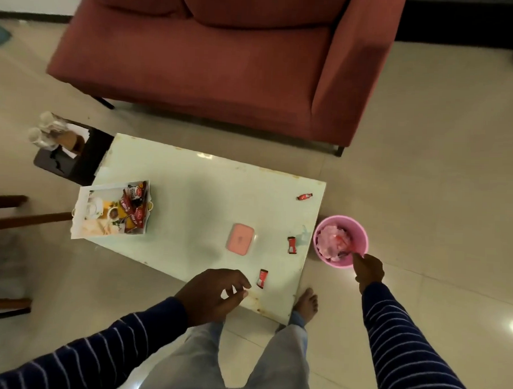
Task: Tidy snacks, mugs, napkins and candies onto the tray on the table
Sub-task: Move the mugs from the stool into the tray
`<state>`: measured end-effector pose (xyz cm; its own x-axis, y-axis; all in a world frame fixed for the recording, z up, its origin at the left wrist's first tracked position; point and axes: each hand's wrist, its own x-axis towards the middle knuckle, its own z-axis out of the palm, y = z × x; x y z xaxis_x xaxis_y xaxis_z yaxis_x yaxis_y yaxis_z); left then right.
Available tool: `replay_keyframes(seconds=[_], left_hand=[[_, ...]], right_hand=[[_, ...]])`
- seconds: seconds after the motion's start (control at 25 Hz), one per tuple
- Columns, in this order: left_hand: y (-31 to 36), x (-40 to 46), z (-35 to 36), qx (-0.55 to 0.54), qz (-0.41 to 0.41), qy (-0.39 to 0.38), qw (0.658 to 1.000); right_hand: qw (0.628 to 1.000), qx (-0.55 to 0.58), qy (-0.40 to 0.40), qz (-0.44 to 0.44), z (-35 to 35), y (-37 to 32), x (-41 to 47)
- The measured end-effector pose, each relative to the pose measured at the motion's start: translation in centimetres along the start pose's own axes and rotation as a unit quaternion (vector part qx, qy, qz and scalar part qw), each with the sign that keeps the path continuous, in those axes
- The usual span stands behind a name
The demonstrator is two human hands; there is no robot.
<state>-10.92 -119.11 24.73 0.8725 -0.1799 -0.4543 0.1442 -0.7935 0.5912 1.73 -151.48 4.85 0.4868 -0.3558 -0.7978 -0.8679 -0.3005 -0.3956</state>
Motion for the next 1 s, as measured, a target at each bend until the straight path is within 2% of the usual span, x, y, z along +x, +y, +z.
replay_keyframes(seconds=[0.16, 0.28, 0.44, 0.56, 0.68, 0.76, 0.84, 0.92, 1.0], left_hand=[[-2.7, -3.2, -3.2, -0.017, 0.027, 0.036, 0.999], [-7.0, -5.7, -6.3, 0.046, 0.067, 0.098, 0.992], [-13.2, -6.6, -13.1, 0.075, 0.119, 0.207, 0.968], [-17.8, -8.6, -18.9, 0.052, 0.117, 0.267, 0.955], [-21.4, -10.5, -22.4, 0.109, 0.106, 0.318, 0.936], [-23.1, -11.5, -23.5, 0.155, 0.045, 0.339, 0.927], [-24.1, -12.3, -24.2, 0.170, 0.002, 0.356, 0.919], [-24.3, -12.8, -24.6, 0.191, -0.006, 0.359, 0.914], [-23.9, -13.6, -25.2, 0.212, -0.014, 0.354, 0.911]], right_hand=[[0.999, 0.030, 0.006, -0.020, 1.7, -0.9, -5.9], [0.996, 0.068, 0.002, -0.052, 4.9, -2.8, -11.8], [0.983, 0.074, 0.034, -0.166, 9.5, -6.1, -19.2], [0.966, 0.071, 0.050, -0.245, 13.6, -8.3, -25.6], [0.953, 0.069, 0.100, -0.278, 17.8, -10.0, -31.4], [0.927, 0.002, 0.129, -0.352, 20.4, -10.5, -34.4], [0.885, -0.088, 0.154, -0.431, 22.3, -11.1, -36.7], [0.832, -0.153, 0.186, -0.500, 23.3, -12.2, -38.1], [0.801, -0.194, 0.200, -0.530, 23.9, -13.4, -39.3]])
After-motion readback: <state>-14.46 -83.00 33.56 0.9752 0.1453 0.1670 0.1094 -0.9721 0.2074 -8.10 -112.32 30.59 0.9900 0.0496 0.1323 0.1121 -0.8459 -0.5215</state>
